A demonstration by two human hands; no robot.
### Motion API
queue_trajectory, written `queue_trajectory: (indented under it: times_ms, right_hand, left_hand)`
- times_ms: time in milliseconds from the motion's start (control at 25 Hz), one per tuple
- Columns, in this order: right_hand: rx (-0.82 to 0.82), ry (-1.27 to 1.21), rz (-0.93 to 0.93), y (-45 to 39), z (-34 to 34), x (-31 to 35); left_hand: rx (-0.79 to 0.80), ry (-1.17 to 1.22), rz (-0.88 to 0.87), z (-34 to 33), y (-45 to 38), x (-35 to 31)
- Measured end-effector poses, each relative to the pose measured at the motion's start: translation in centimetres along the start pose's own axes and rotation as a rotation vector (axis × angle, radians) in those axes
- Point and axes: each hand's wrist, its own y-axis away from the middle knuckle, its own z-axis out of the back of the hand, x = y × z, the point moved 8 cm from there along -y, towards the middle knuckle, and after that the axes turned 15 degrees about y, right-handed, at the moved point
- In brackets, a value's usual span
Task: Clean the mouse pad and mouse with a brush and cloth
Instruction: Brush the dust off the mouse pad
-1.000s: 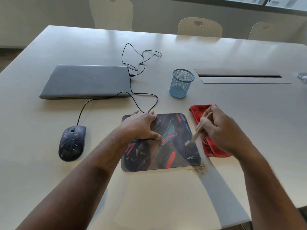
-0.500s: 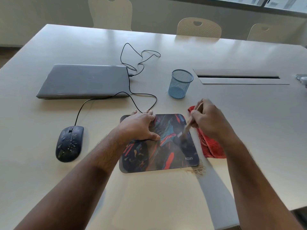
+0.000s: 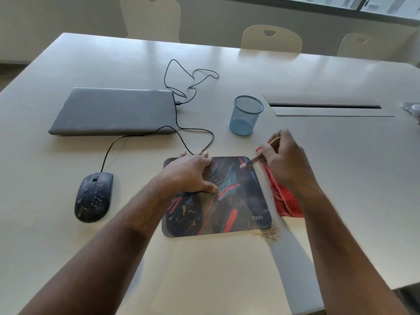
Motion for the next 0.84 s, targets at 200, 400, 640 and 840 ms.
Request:
queue_trajectory:
  times_ms: [200, 400, 640, 840]
  right_hand:
    - [0.19, 0.086, -0.038, 0.5, -2.5, -0.2]
    - [-0.03, -0.072, -0.032, 0.2, -0.5, 0.2]
    - [0.273, 0.006, -0.037, -0.1, -3.0, 0.0]
    - [-0.03, -0.18, -0.046, -0.3, -1.1, 0.5]
  left_hand:
    - [-0.002, 0.001, 0.004, 0.0, 0.0, 0.1]
    - [-0.005, 0.014, 0.003, 0.0, 0.0, 0.1]
    - [-0.011, 0.008, -0.007, 0.0, -0.1, 0.2]
    - [-0.009, 0.008, 0.003, -0.1, -0.1, 0.3]
